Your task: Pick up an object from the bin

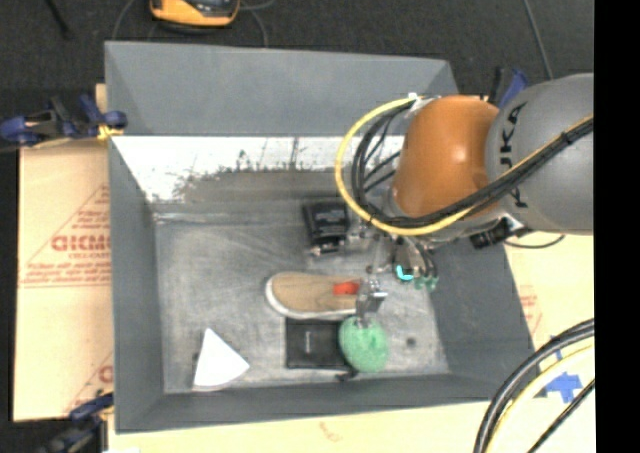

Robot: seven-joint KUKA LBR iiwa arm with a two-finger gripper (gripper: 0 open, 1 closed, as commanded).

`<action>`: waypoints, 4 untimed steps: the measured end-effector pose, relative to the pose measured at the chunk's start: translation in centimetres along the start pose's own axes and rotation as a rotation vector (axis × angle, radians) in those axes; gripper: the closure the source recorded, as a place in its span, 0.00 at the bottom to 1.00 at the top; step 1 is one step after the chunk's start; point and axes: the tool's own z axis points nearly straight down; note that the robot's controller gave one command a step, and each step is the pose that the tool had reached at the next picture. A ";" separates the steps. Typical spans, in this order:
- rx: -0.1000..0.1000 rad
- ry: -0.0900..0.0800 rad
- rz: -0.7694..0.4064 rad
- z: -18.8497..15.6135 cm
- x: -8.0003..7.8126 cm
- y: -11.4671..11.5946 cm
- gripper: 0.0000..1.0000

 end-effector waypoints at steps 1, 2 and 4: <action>0.000 -0.007 0.000 -0.4 -0.2 0.0 0.00; -0.002 -0.017 -0.165 6.9 -6.8 1.2 1.00; 0.002 -0.009 -0.200 -6.6 -6.8 0.4 1.00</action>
Offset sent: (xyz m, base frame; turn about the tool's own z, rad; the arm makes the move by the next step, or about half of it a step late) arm 0.0605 0.0100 -0.0826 -0.1637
